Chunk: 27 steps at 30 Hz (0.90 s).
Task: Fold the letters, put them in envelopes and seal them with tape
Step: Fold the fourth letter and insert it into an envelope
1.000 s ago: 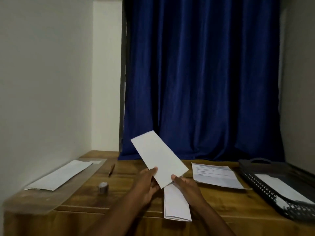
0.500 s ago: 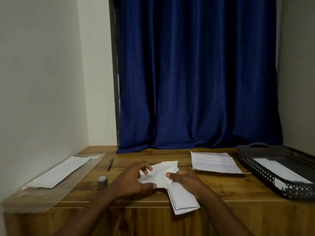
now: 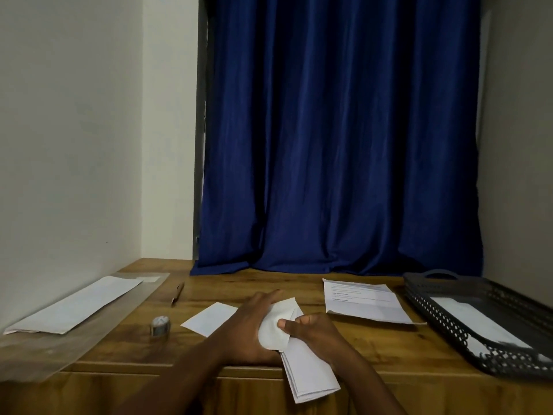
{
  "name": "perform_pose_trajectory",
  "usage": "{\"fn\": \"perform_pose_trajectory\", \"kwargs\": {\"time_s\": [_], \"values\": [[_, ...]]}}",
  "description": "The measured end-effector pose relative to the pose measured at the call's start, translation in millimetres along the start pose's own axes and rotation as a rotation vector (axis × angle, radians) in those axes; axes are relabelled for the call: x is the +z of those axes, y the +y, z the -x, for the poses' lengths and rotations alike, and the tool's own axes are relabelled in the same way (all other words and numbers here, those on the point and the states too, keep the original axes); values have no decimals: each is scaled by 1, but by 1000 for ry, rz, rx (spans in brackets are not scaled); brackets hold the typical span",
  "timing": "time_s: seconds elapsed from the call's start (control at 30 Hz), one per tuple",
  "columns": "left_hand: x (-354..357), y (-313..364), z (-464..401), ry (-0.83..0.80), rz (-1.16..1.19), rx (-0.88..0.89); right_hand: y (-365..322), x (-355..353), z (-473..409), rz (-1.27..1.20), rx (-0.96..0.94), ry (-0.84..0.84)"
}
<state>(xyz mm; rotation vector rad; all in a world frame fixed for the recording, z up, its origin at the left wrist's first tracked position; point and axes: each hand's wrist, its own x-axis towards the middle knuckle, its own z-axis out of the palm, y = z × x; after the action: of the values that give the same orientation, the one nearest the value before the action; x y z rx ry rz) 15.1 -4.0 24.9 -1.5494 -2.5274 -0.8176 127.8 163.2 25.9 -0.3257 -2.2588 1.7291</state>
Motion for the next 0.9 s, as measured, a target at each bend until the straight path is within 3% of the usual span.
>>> {"fn": "perform_pose_trajectory", "kwargs": {"time_s": [0.33,0.7,0.9], "values": [[9,-11,-1,77,70,-62,2,-9,9,-67,6,-105],[9,-5,3,156,-24,-8,1,-6,6,-65,85,-30],[11,-3,0,47,14,-47,1,-3,7,-62,0,-68]]}}
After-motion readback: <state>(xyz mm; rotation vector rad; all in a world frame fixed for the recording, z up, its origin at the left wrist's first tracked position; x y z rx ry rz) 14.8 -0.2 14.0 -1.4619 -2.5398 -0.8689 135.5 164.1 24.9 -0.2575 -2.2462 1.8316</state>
